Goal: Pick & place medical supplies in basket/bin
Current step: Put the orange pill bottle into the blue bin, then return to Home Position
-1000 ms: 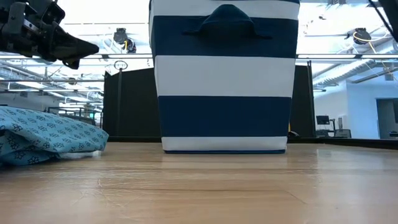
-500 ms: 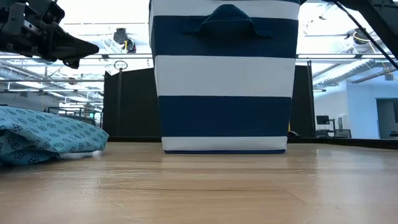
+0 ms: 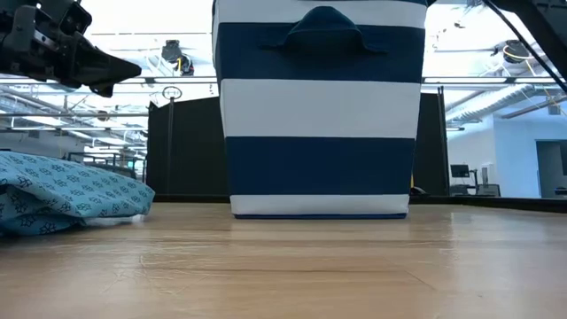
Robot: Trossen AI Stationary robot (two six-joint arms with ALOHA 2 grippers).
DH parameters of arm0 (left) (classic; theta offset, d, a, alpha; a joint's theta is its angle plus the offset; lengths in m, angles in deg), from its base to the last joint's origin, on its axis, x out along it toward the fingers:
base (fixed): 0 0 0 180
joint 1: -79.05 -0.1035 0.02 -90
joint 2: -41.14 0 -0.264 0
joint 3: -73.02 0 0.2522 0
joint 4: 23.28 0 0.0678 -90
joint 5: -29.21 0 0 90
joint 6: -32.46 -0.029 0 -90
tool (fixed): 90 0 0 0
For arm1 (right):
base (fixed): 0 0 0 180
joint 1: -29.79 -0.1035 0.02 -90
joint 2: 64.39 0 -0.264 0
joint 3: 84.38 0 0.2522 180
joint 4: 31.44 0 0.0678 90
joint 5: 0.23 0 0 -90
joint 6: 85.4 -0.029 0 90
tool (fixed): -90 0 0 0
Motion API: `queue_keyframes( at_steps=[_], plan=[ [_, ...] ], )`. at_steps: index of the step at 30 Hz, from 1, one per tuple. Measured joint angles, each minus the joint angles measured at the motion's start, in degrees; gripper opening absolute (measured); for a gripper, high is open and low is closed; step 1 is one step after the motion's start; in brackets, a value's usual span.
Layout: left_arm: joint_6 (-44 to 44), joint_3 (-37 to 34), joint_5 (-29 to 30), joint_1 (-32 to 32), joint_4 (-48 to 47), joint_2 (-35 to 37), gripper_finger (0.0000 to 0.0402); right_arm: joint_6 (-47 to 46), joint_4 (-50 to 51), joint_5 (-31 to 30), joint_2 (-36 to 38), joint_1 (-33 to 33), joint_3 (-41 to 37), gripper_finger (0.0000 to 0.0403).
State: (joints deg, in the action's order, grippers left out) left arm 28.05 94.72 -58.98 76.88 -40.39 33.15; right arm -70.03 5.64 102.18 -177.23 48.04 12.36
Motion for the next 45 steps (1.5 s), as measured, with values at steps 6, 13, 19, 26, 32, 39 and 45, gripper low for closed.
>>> queue_keyframes(
  at_steps=[6, 13, 19, 26, 32, 39, 45],
  plan=[
    [-0.2, 0.0, 0.2, 0.0, -0.4, 0.0, 0.0026, 0.2, -1.3, -2.1, 5.2, 0.1, 0.0, 0.0249],
    [-0.4, 0.0, 1.1, 0.0, -1.0, 0.0, 0.0026, -0.7, -0.9, -1.8, 17.8, 0.1, 0.0, 0.0241],
    [-1.2, 0.0, 2.3, 0.0, -1.5, 0.0, 0.0026, -2.5, 2.8, -0.7, 30.3, -0.8, 0.0, 0.0163],
    [-2.6, 0.0, 1.5, 0.0, -1.7, 0.0, 0.0026, -4.4, 1.4, 1.4, 45.3, -4.9, -7.7, 0.0013],
    [-3.3, 0.0, 1.2, 0.0, -1.5, 0.0, 0.0007, -8.8, -10.6, 1.3, 59.8, -9.2, -24.1, 0.0006],
    [-3.9, 0.0, 1.2, 0.0, -0.6, 0.3, 0.0003, -13.0, -22.7, 1.4, 75.8, -12.2, -43.7, 0.0001],
    [-4.3, 0.0, 1.3, 0.0, -0.7, 0.3, 0.0003, -16.1, -30.7, 1.4, 84.8, -15.2, -56.4, 0.0001]
  ],
)
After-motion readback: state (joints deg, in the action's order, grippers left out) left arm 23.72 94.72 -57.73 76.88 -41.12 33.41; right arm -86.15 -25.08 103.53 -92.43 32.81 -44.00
